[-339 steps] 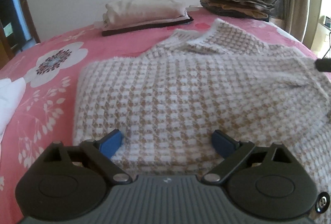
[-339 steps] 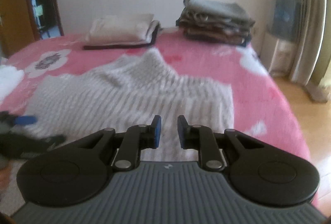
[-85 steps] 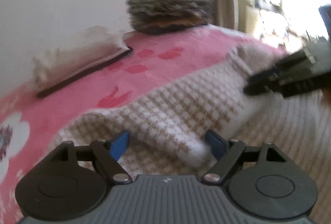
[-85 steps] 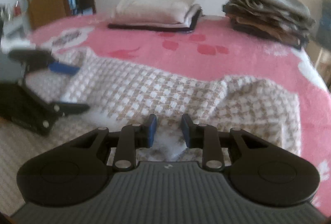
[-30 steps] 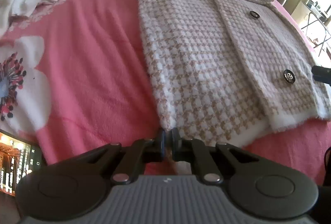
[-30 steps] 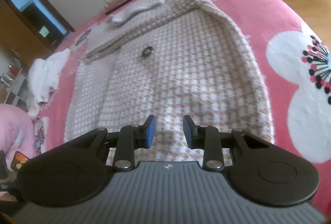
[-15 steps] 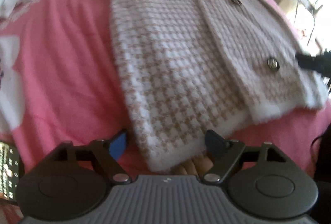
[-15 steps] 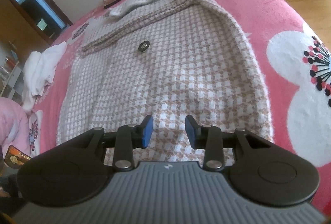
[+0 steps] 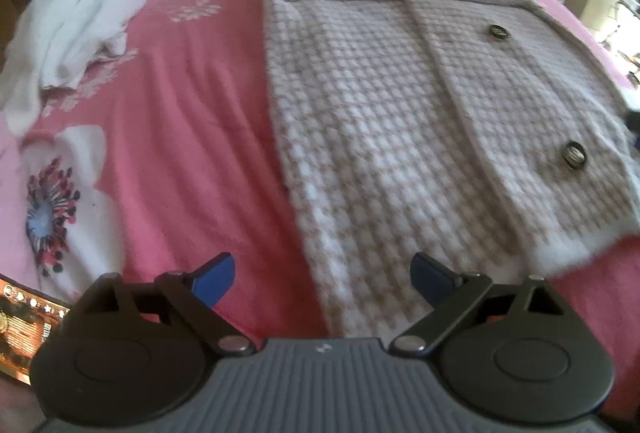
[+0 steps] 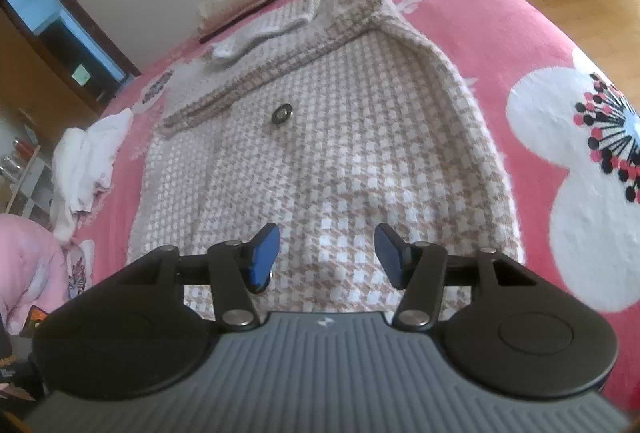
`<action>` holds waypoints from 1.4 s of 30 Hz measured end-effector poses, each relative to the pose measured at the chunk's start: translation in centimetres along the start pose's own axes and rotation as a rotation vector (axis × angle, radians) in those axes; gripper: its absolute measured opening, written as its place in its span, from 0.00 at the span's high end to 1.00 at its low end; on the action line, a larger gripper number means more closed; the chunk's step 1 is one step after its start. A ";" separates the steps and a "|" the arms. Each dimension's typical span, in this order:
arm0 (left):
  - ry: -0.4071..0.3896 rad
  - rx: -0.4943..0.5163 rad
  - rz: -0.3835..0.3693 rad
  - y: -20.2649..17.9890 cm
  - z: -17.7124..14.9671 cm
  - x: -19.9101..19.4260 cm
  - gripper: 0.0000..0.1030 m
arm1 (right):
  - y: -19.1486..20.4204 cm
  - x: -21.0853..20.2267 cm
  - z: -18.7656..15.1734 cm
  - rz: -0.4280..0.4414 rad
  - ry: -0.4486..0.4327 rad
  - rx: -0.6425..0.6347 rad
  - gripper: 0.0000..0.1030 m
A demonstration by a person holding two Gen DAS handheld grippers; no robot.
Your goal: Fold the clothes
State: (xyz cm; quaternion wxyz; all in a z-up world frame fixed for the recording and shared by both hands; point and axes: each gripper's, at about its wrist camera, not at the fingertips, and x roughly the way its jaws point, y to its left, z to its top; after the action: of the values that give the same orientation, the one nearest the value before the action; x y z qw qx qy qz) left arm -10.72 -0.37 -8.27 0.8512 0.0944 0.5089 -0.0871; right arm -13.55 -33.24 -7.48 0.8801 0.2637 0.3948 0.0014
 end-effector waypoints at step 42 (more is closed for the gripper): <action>0.100 -0.154 -0.111 2.4 -1.1 1.3 0.00 | 1.3 1.3 -4.2 0.257 0.225 0.316 0.21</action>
State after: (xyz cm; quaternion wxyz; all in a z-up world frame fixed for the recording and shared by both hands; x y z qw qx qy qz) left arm -10.43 2.17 -9.70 0.8233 0.0046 0.5604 -0.0900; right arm -15.29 -29.90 -10.04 0.7710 0.4445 0.4488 0.0812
